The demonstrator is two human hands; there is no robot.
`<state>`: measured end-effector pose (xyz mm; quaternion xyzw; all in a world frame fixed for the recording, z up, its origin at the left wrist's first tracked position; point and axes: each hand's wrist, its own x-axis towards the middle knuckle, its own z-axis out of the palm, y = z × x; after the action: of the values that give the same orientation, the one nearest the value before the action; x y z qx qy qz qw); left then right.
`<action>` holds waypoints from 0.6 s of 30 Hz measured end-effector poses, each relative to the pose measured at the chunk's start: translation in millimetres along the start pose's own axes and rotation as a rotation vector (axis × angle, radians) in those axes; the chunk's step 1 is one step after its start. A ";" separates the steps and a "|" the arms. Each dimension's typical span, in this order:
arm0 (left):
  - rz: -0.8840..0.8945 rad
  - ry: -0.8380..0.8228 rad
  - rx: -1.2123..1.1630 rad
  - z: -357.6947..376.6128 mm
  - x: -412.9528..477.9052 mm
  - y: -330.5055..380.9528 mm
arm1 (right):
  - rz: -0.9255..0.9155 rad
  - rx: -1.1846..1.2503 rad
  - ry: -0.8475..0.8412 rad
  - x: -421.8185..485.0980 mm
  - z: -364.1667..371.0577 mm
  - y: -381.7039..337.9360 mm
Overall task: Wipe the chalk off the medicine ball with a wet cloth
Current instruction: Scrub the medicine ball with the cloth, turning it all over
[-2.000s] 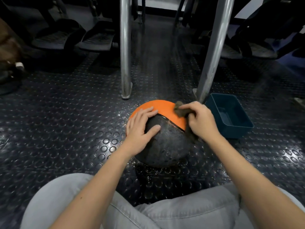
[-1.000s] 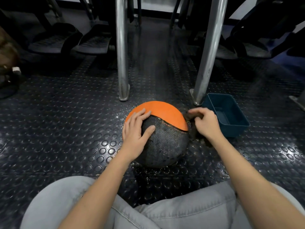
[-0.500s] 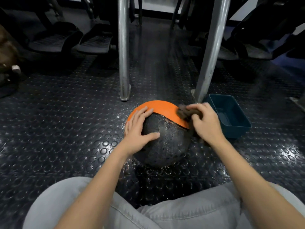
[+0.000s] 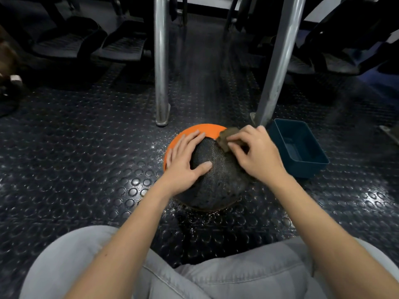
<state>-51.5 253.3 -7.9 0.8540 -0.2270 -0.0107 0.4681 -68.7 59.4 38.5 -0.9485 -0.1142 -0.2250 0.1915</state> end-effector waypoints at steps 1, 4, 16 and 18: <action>-0.004 0.001 0.005 2.2 0.4 1.6 | 0.069 0.011 0.013 6.3 -0.1 3.7; -0.031 0.037 0.019 5.7 0.4 3.8 | 0.007 0.034 0.012 -6.6 5.4 -6.4; -0.042 0.049 0.037 7.1 -2.1 5.9 | -0.006 -0.031 0.009 -16.7 4.6 -17.3; -0.043 0.034 0.030 6.7 -4.8 5.0 | -0.100 -0.037 -0.026 -33.3 0.7 -24.0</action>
<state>-59.2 247.5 -8.6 0.8657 -0.2008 -0.0030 0.4586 -104.7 77.0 29.7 -0.9478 -0.1599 -0.2240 0.1611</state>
